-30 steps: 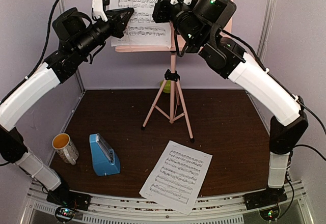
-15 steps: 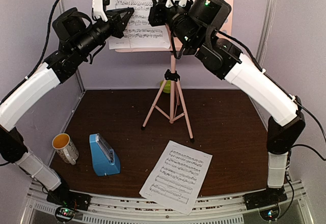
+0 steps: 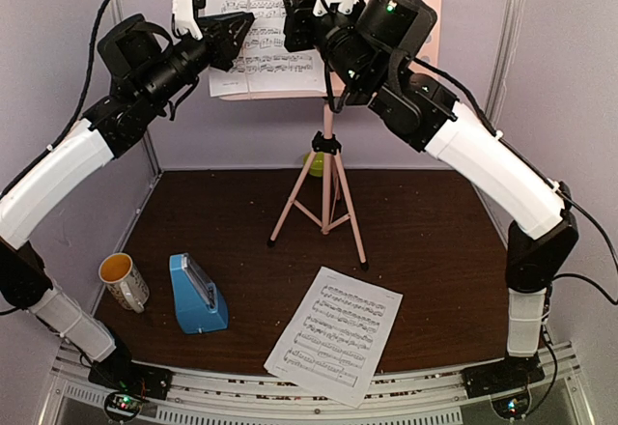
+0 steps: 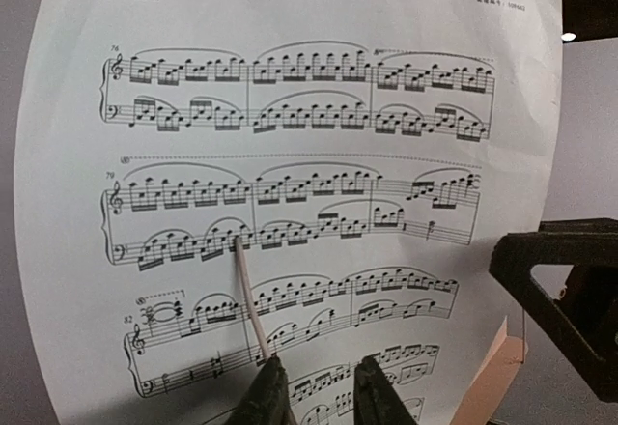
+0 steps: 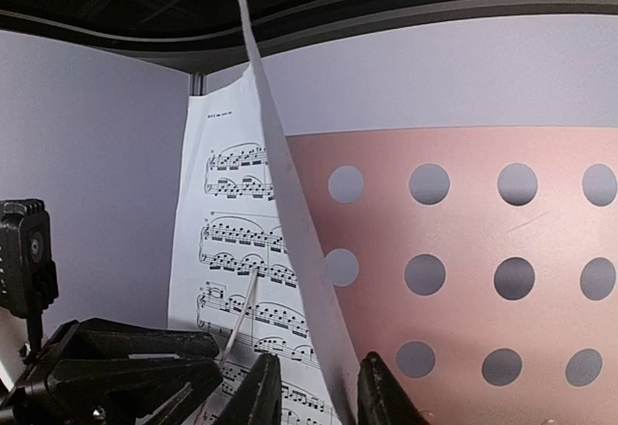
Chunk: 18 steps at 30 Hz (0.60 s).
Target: Set up the instrument practice props
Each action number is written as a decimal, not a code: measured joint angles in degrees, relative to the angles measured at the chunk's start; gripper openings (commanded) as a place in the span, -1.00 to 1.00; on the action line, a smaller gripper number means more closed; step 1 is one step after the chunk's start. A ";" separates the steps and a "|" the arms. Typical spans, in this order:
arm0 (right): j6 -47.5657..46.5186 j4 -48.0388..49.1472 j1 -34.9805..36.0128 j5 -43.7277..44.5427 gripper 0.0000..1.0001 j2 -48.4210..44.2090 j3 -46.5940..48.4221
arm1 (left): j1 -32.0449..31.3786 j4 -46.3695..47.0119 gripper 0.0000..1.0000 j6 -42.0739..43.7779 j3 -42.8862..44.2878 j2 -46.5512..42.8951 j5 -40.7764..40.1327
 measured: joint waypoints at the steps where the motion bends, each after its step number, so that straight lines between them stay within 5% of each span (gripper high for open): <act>1: -0.11 0.02 -0.02 0.13 -0.37 0.00 -0.04 | 0.00 0.22 -0.40 0.11 -0.17 -0.15 0.15; 7: -0.44 0.50 -0.02 1.11 0.08 -0.02 -0.13 | 0.00 0.85 -0.09 0.31 -2.01 -1.88 0.63; 18: -0.44 0.55 0.00 1.92 0.83 -3.43 -3.69 | 0.00 -0.92 0.77 1.92 -5.62 -7.72 -0.46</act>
